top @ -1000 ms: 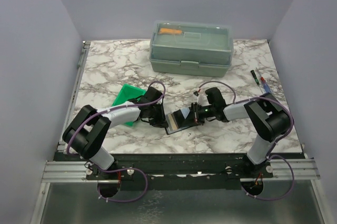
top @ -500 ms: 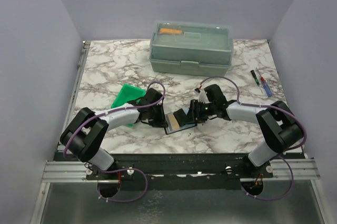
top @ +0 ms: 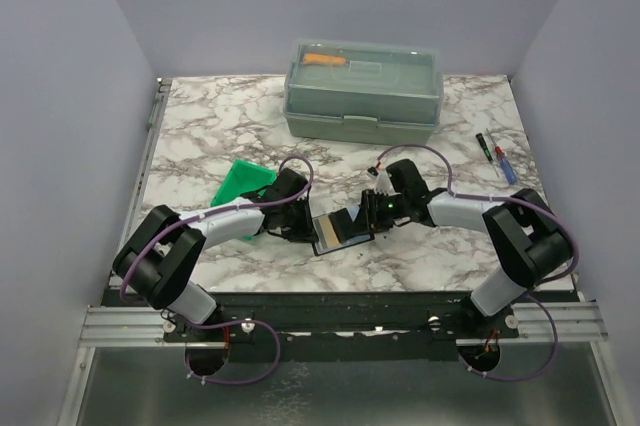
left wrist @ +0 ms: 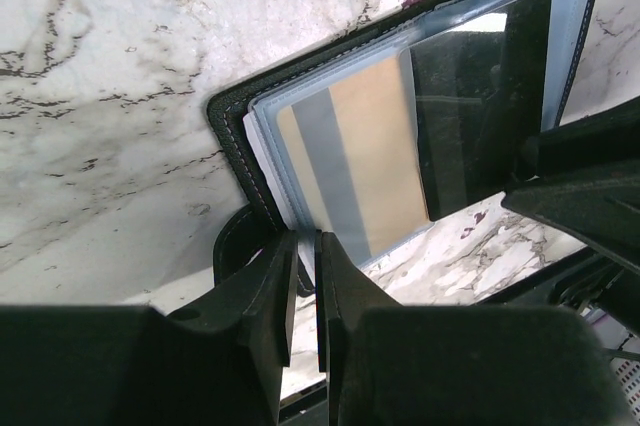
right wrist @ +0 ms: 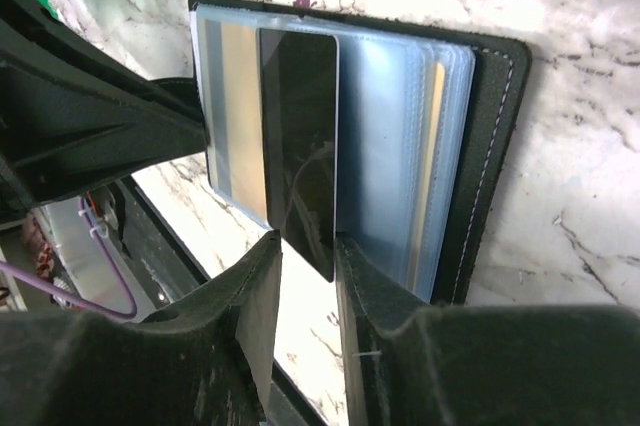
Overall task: Put the credit cards into the card holder
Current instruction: Insert the credit card into the card holder.
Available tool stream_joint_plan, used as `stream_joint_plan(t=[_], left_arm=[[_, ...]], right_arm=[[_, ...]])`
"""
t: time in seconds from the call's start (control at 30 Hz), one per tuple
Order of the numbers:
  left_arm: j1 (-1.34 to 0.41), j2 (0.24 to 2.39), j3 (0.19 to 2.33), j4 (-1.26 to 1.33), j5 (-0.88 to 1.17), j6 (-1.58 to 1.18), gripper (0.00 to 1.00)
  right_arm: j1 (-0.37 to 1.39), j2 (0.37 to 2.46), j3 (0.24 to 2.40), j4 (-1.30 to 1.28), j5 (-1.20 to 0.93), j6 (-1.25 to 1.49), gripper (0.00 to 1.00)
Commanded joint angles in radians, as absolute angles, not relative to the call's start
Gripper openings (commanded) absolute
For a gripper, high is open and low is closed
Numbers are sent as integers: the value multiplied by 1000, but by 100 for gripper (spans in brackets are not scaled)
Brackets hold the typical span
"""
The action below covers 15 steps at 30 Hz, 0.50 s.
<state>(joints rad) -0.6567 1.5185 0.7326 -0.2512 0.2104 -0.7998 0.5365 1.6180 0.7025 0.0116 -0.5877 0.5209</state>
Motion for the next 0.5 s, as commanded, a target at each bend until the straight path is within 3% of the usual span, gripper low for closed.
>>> stream_joint_plan(t=[0.0, 0.17, 0.33, 0.47], left_arm=[[-657, 1523, 698, -293, 134, -785, 20], [-657, 1522, 698, -290, 136, -790, 19], [-657, 1521, 695, -290, 131, -786, 18], [-657, 1513, 688, -292, 124, -777, 18]], right_arm=[[553, 1660, 704, 61, -556, 484, 29], [608, 1686, 715, 71, -519, 487, 23], [624, 1684, 707, 63, -441, 502, 5], [617, 1651, 704, 24, -427, 477, 6]])
